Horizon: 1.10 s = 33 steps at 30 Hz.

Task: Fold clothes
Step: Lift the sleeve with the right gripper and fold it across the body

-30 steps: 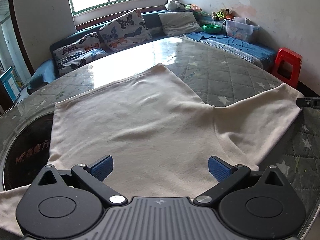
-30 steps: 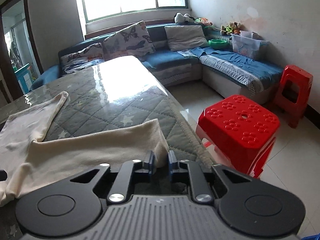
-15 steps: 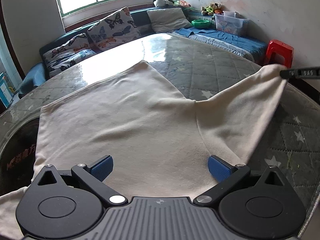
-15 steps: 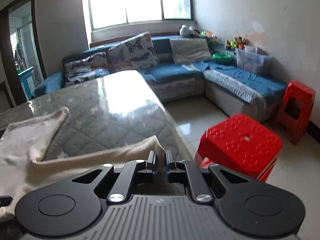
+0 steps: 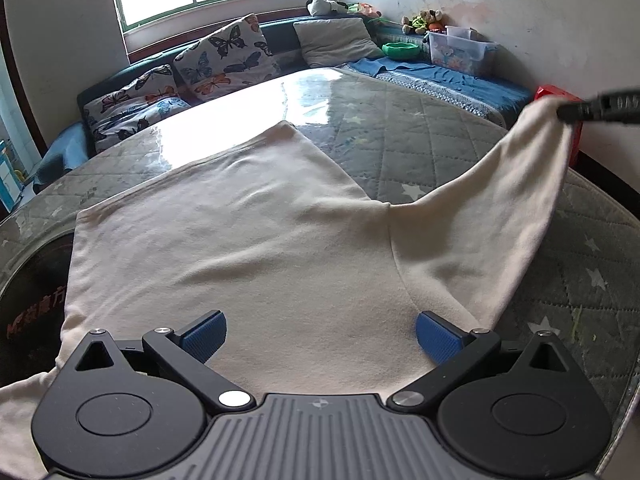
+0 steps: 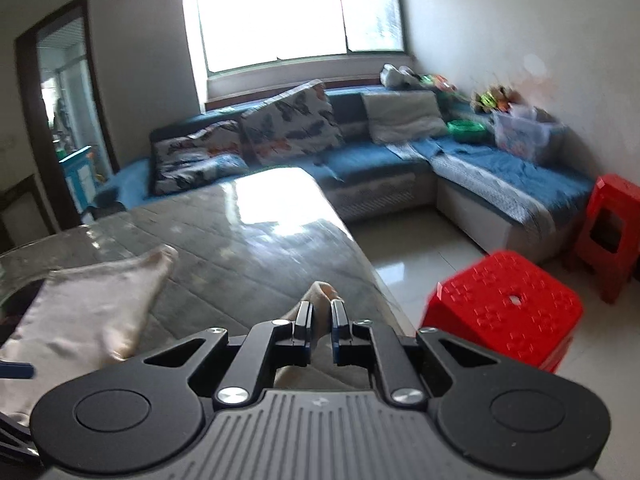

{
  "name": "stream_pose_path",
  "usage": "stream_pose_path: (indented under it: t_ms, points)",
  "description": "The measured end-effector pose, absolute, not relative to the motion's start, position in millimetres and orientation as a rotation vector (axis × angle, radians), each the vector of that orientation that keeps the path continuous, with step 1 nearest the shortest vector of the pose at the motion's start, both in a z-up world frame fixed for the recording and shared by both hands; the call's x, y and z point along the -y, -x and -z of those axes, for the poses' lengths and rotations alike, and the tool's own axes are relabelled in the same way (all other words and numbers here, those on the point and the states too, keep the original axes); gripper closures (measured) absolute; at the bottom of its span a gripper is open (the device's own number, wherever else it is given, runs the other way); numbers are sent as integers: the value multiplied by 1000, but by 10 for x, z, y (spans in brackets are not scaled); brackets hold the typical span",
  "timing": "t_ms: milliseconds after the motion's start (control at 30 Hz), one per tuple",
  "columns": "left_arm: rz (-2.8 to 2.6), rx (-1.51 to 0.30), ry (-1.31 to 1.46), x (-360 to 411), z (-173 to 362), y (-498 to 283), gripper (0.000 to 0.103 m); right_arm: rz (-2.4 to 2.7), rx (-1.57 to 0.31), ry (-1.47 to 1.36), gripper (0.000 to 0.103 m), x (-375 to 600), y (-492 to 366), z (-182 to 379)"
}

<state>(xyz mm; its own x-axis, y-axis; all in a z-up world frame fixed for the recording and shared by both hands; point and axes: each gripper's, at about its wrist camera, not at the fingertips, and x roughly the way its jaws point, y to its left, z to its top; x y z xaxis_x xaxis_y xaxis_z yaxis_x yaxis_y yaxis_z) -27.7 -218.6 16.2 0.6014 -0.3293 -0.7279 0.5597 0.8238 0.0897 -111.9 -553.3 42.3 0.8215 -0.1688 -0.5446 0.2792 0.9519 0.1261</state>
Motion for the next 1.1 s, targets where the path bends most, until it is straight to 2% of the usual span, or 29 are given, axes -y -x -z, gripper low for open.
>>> stream_pose_path:
  t_ms: [267, 567, 1100]
  points:
    - [528, -763, -286, 2038, -180, 291, 0, 109, -499, -111, 95, 5005, 981, -910]
    - [504, -751, -219, 1709, -218, 307, 0, -55, -476, 3, 95, 4213, 755, -1214]
    - [385, -766, -109, 959, -165, 335, 0, -337, -565, 118, 95, 2871, 267, -977]
